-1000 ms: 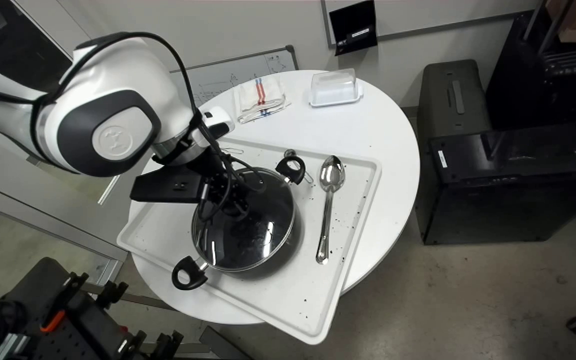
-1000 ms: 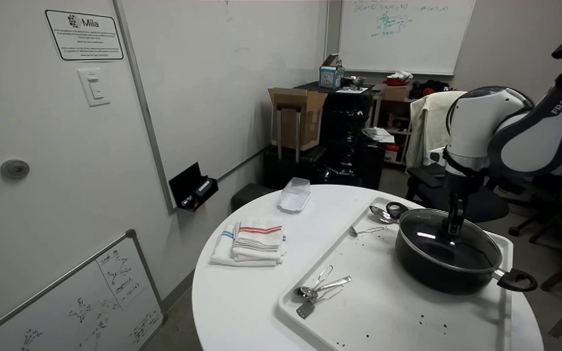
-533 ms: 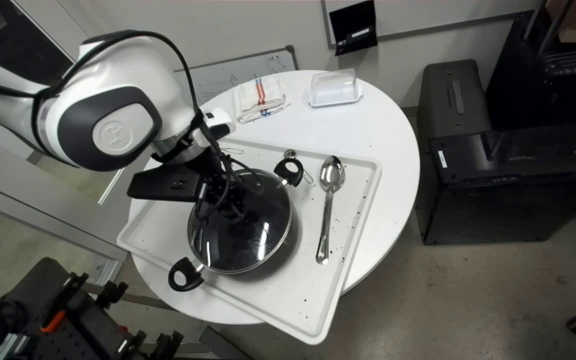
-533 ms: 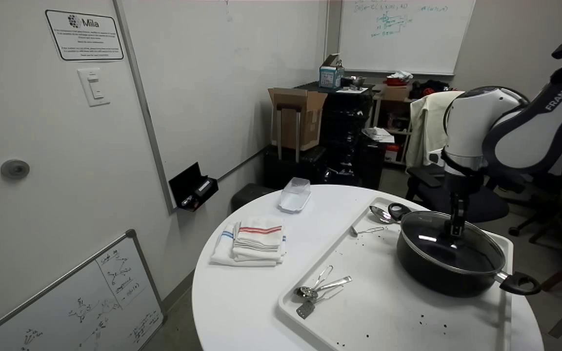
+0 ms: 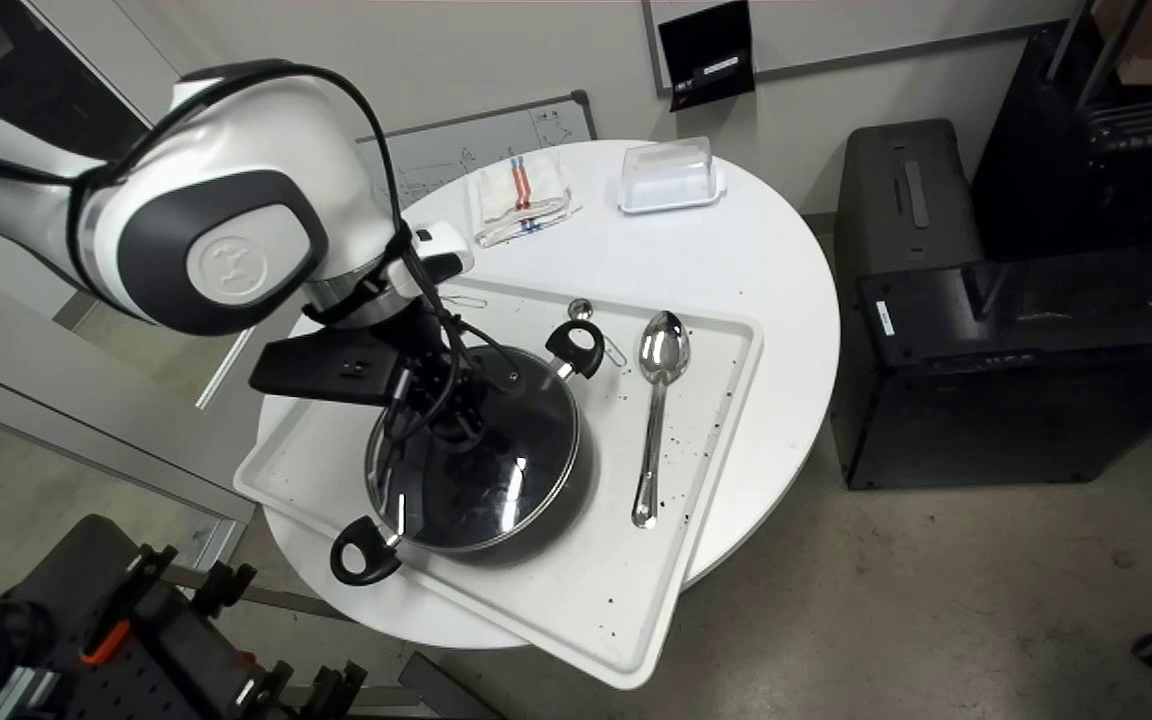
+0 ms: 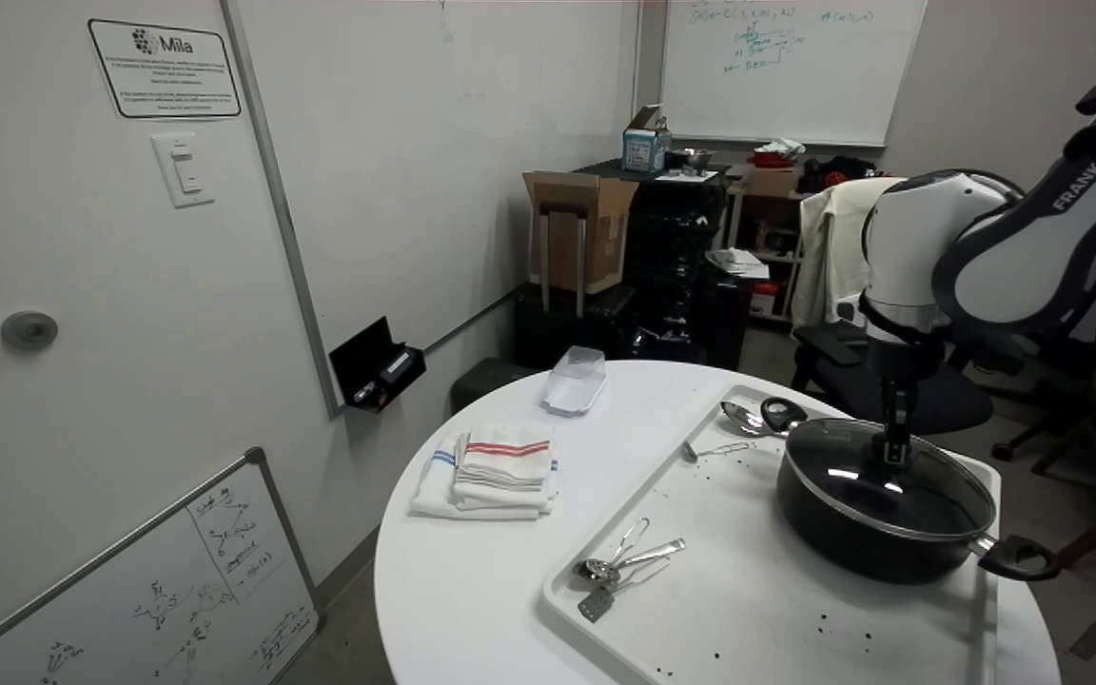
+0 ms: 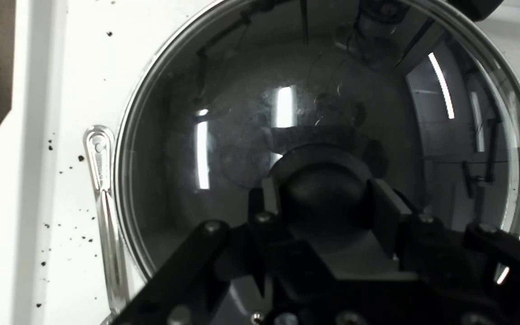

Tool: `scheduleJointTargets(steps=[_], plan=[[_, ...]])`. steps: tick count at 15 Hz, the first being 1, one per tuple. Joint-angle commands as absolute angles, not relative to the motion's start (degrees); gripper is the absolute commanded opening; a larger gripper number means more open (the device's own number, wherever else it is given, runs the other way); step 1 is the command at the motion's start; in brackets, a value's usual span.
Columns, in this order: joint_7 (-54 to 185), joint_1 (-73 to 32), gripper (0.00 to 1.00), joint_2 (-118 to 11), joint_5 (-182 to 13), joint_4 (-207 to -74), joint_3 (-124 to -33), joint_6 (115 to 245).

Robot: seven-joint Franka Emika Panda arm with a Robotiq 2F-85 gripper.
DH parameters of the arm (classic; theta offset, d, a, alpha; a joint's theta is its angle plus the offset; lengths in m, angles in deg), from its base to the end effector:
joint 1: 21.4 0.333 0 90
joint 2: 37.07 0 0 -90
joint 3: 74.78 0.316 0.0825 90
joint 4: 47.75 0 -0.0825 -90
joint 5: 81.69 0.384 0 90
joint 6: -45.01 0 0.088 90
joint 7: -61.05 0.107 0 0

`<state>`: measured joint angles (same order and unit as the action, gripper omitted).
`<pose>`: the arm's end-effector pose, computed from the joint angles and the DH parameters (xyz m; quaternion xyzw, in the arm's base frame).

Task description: Put the lid on the pot

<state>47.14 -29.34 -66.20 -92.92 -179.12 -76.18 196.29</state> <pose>0.4951 -0.0774 0.1146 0.9872 0.1298 -0.0880 0.0289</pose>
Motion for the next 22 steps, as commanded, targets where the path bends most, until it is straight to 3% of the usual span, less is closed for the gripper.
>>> scheduleJointTargets(steps=[1,12,13,14,15,19,22], plan=[[47.4,-29.0,0.25,-66.6,-92.1,-178.4,-76.9,196.5],[51.6,-24.1,0.25,-66.6,-97.1,-179.6,-81.6,201.0],[51.9,-23.8,0.29,-66.7,-97.7,-179.7,-82.0,201.4],[52.4,-23.2,0.75,-66.9,-98.4,-179.8,-82.5,201.8],[52.5,-23.0,0.76,-66.6,-98.7,-180.0,-82.6,201.7],[52.0,-23.1,0.99,-65.8,-99.1,-180.6,-82.6,201.7],[51.2,-23.6,1.0,-64.3,-98.7,-181.4,-82.1,201.4]])
